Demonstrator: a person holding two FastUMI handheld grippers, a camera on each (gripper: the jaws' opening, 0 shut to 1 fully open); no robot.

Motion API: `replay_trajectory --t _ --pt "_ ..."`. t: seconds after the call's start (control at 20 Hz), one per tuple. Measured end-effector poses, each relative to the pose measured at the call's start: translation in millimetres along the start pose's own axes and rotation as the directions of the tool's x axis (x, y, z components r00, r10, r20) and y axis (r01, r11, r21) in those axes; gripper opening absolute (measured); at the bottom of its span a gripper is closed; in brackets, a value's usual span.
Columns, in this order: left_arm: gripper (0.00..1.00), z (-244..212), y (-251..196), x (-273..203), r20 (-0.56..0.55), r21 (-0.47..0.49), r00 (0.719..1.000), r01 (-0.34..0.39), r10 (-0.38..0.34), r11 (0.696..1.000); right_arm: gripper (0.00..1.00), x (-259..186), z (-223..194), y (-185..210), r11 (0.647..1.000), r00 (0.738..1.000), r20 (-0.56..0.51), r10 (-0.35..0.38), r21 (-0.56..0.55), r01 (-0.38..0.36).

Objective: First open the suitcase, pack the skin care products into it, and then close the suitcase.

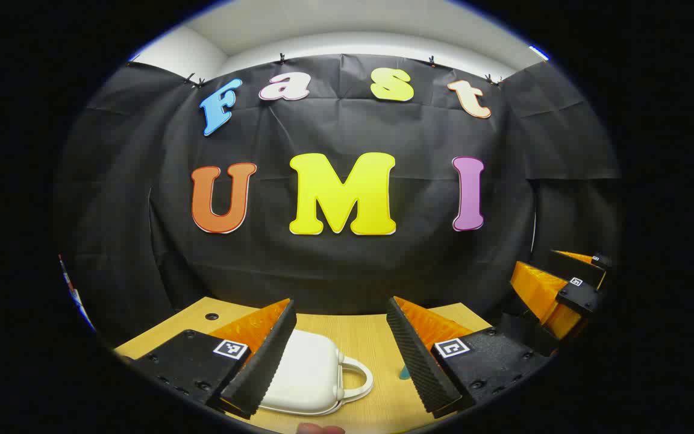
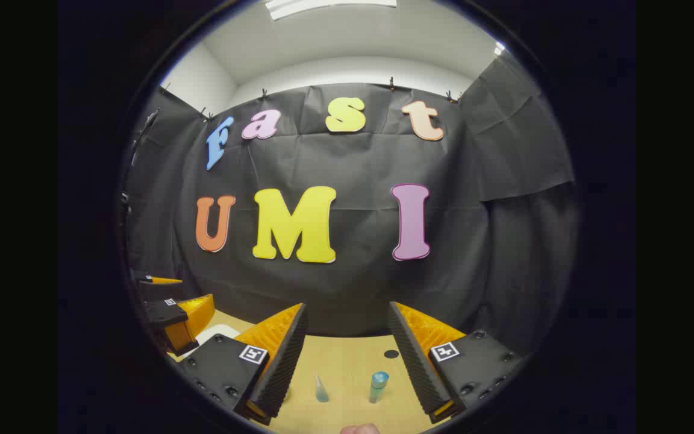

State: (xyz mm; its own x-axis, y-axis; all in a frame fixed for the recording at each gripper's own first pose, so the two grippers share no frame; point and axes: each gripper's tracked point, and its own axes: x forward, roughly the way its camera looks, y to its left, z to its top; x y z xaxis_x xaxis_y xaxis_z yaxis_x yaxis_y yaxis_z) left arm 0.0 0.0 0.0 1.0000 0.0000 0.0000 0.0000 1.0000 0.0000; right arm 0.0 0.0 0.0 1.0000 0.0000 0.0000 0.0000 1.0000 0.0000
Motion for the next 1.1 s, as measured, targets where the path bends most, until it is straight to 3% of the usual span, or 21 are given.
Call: replay_trajectory --t 0.9,1.1 --pt "0.96 -24 -8 15 -0.053 0.004 0.998 0.039 -0.039 0.999 0.8 16 -10 -14 1.0 0.999 -0.034 -0.014 0.007 0.014" --pt "0.96 -44 -23 16 -0.095 0.053 0.99 0.105 -0.1 0.993 0.8 16 -18 -20 1.0 0.999 -0.052 -0.016 -0.008 0.015"
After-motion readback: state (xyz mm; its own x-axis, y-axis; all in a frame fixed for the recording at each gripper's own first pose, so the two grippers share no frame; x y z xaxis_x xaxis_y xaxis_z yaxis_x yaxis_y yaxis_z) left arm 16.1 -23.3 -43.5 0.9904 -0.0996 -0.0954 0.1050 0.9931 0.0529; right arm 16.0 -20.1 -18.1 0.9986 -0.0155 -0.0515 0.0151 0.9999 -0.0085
